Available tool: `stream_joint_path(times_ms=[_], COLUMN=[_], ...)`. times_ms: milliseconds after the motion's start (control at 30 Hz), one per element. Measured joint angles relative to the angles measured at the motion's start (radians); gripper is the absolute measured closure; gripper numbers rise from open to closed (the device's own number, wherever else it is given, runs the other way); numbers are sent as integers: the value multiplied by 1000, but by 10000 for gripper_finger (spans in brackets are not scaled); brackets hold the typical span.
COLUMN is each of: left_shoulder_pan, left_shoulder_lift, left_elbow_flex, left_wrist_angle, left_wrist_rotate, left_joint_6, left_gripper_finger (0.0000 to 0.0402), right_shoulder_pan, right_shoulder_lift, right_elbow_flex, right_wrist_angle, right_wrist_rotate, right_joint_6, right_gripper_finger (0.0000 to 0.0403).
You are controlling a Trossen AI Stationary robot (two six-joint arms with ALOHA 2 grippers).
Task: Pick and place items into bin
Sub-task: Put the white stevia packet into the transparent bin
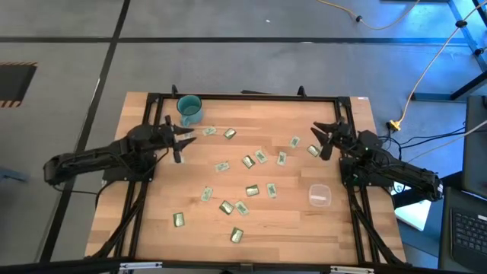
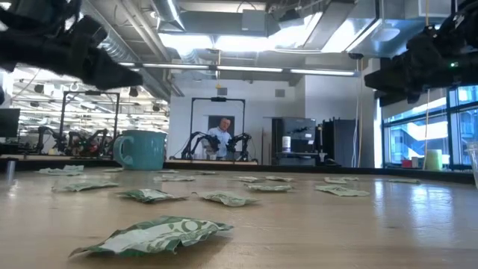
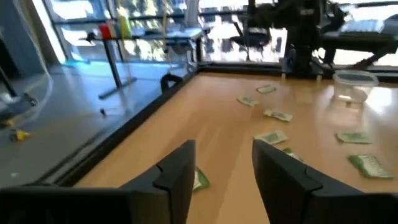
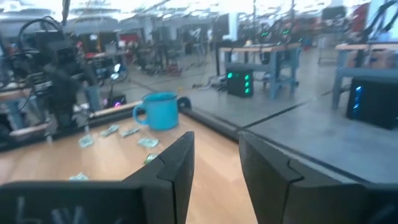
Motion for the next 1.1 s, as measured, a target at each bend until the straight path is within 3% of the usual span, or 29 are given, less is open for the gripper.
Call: stream_joint_path(times_ms=[333, 700, 1100], left_shoulder_pan=[0, 104, 173], left_shoulder_lift=[512, 998, 1336], left_elbow_flex=[417, 685, 899], left_wrist_angle=[-453, -531, -696], left_wrist_rotate=[-51, -50, -31], left_joint_6=[8, 55, 110], left_gripper_finger=[273, 289, 279], right_shoulder_pan=[0, 0, 0], right_shoulder_lift=[0, 0, 0], right_elbow_flex=[0, 0, 0], right_wrist_angle=[118, 129, 141], right_wrist_rotate=[38, 37, 36], right_joint_6=[-75, -77, -80], right_gripper_finger=[271, 271, 271])
